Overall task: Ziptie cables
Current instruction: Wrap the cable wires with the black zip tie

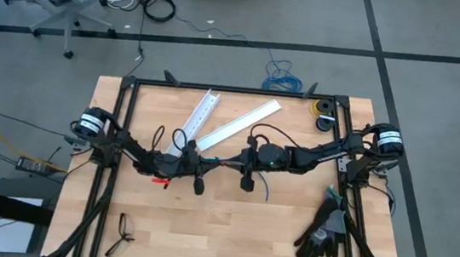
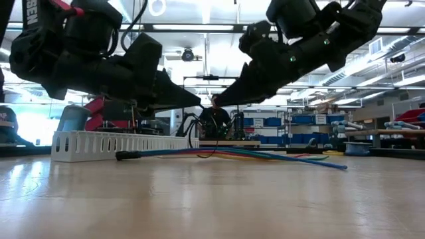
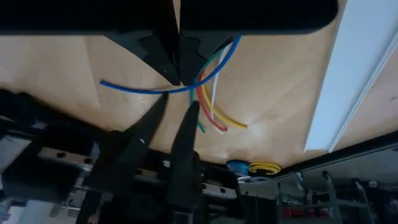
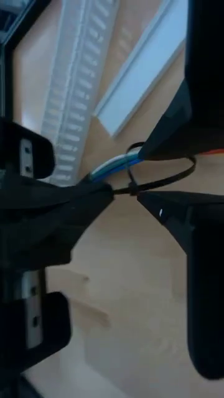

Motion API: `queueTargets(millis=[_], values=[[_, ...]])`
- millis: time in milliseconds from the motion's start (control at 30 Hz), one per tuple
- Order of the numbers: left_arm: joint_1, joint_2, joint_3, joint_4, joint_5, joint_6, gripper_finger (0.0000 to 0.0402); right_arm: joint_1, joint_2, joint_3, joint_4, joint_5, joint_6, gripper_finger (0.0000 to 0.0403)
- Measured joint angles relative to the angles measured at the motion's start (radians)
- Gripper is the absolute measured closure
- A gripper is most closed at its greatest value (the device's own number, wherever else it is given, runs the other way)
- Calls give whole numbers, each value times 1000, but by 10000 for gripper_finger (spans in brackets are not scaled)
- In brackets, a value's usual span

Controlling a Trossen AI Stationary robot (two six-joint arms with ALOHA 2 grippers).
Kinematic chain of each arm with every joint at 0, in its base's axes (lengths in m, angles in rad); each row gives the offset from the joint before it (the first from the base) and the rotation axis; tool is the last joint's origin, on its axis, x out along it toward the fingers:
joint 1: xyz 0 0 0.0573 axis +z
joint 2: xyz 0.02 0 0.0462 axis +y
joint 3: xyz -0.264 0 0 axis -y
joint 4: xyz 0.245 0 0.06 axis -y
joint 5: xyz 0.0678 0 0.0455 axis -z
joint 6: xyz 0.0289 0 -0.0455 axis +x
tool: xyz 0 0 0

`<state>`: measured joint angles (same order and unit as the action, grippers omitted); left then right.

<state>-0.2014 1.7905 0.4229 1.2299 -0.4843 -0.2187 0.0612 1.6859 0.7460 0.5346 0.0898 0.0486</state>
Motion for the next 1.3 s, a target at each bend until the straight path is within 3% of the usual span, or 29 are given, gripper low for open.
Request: queueTargets(millis=[233,500,633,800,1067,1300], values=[[22,0,10,-31,7,-25,401,1,116,60,40,-3,-22,305],[33,0,13,-46,8,-35,401,-21,128,76,77,-4,-11,302],[38,0,15,-46,7,-36,401,-39,128,77,55,-10,35,328],[51,0,29,-47,3,-41,401,-45,128,77,28,-9,24,390],[58,-3,31,-11,7,-1,401,-44,127,77,-9,-10,41,395],[57,-106,31,13,-7,87,401,-42,127,77,-56,-13,83,395]])
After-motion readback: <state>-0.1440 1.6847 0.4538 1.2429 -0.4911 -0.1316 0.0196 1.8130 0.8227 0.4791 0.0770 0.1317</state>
